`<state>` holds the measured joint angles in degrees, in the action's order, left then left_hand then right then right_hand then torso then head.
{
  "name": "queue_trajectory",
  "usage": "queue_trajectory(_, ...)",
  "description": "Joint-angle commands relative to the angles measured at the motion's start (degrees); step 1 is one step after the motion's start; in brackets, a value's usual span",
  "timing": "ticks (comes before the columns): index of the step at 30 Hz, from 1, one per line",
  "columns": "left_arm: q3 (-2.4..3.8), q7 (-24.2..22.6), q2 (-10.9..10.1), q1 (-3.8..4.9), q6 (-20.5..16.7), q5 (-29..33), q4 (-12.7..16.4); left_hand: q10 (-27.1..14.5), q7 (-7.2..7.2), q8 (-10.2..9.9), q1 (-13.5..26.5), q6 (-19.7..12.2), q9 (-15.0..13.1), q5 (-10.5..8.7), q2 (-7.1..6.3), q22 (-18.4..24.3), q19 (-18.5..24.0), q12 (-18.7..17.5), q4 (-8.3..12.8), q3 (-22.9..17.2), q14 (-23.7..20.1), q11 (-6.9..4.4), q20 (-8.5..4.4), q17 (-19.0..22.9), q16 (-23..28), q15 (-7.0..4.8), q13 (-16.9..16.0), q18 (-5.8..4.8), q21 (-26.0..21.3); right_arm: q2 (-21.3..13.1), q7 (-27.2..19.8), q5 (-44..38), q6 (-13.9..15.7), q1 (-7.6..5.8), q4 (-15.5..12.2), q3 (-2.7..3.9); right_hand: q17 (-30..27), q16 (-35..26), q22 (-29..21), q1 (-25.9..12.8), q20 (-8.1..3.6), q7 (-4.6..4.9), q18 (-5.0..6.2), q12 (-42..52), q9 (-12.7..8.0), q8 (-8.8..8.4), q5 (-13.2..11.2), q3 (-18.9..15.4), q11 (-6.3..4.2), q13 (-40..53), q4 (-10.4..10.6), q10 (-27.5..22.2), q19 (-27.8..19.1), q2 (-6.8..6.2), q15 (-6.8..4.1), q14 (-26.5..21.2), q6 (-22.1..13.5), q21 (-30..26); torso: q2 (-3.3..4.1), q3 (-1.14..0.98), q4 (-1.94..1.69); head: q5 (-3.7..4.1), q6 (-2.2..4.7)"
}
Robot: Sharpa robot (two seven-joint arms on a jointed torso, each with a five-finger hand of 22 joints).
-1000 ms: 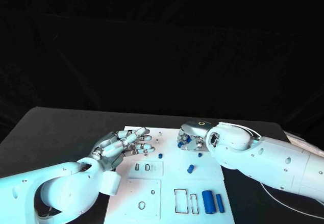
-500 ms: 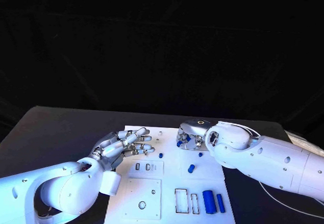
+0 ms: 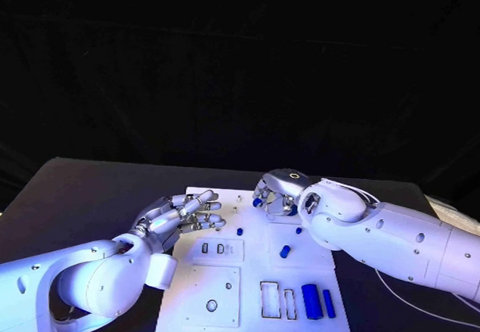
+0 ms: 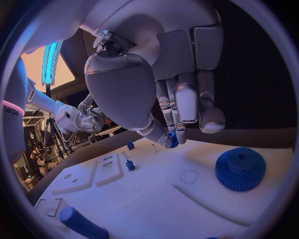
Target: Assemble the parts on the task board
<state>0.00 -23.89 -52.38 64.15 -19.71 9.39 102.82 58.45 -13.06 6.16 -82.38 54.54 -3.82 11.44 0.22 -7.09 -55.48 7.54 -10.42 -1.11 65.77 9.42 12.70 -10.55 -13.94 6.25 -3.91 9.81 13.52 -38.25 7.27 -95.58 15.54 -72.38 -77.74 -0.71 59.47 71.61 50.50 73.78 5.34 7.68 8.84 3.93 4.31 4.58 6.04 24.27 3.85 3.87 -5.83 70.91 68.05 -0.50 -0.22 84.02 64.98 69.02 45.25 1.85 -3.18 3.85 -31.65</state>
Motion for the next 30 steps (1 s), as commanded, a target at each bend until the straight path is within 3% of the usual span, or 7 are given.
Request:
queue_trajectory(1, 0.05, -0.3, -0.07, 0.09, 1.29, -0.1, 0.07, 0.04, -0.12, -0.05, -0.18, 0.14, 0.07, -0.24, 0.18, 0.09, -0.34, 0.12, 0.36, 0.14, 0.31, 0.29, 0.03, -0.07, -0.39, 0.08, 0.03, 0.63, 0.08, 0.97, 2.14, 0.11, 2.99, -0.21, 0.73, 0.05, 0.07, 0.29, 0.06, -0.6, 0.08, 0.11, -1.09, -0.16, 0.18, -0.19, -0.39, -0.09, 0.14, -0.05, 0.36, 0.33, -0.03, -0.29, -0.45, 1.99, 0.4, 0.21, 0.15, 0.0, -0.04, -0.01, 0.11)
queue_trajectory(14, 0.07, -0.37, -0.49, 0.37, 1.19, -0.33, 0.19, 0.0, -0.13, -0.07, -0.22, 0.12, 0.07, -0.24, 0.17, 0.11, -0.34, 0.11, 0.42, 0.13, 0.26, 0.3, 0.03, -0.1, -0.39, 0.09, 0.04, 0.62, 0.06, 5.29, 2.37, -0.02, 3.14, -0.6, 5.01, 0.06, 0.46, 0.6, 0.21, -0.65, 0.09, 0.12, -1.11, -0.2, 0.16, -0.27, -0.45, 0.0, 0.15, -0.06, 0.55, 0.28, -0.02, -0.32, -0.45, 2.02, 0.34, 0.33, 0.5, 0.04, -0.41, -0.11, 0.13)
queue_trajectory(17, 0.07, -0.36, -0.57, 0.4, 1.14, -0.34, 0.22, 0.0, -0.13, -0.07, -0.22, 0.12, 0.07, -0.24, 0.17, 0.11, -0.34, 0.11, 0.42, 0.13, 0.26, 0.3, 0.03, -0.1, -0.39, 0.09, 0.04, 0.62, 0.06, 5.89, 2.22, -0.05, 3.02, -0.61, 5.45, 0.06, 0.5, 0.64, 0.21, -0.65, 0.09, 0.12, -1.11, -0.22, 0.15, -0.3, -0.46, 0.02, 0.15, -0.07, 0.58, 0.24, -0.04, -0.37, -0.44, 2.02, 0.31, 0.35, 0.44, 0.02, -0.36, -0.16, 0.06)
queue_trajectory(26, 0.07, -0.35, -0.6, 0.51, 1.13, -0.34, 0.3, 0.0, -0.13, -0.07, -0.22, 0.12, 0.07, -0.24, 0.17, 0.11, -0.34, 0.11, 0.42, 0.13, 0.26, 0.3, 0.03, -0.1, -0.39, 0.09, 0.04, 0.62, 0.06, 7.64, 2.0, -0.21, 0.97, -0.6, 6.88, 0.03, 0.71, 0.85, 0.35, -0.77, 0.11, 0.17, -1.13, -0.26, 0.13, -0.38, -0.45, 0.04, 0.2, -0.08, 0.79, 0.13, -0.04, -0.53, -0.41, 2.02, 0.22, 0.47, 0.53, 0.07, -0.54, -0.03, 0.03)
queue_trajectory(30, 0.07, -0.34, -0.72, 0.54, 1.13, -0.34, 0.45, 0.0, -0.13, -0.07, -0.22, 0.12, 0.07, -0.24, 0.17, 0.11, -0.34, 0.11, 0.42, 0.13, 0.26, 0.3, 0.03, -0.1, -0.39, 0.09, 0.04, 0.62, 0.06, 8.4, 2.27, -0.35, 0.07, -0.57, 7.46, -0.01, 0.76, 0.9, 0.38, -0.81, 0.12, 0.18, -1.13, -0.26, 0.12, -0.4, -0.45, 0.04, 0.21, -0.08, 0.84, 0.11, -0.04, -0.57, -0.4, 2.02, 0.21, 0.5, 0.54, 0.04, -0.45, -0.05, 0.11)
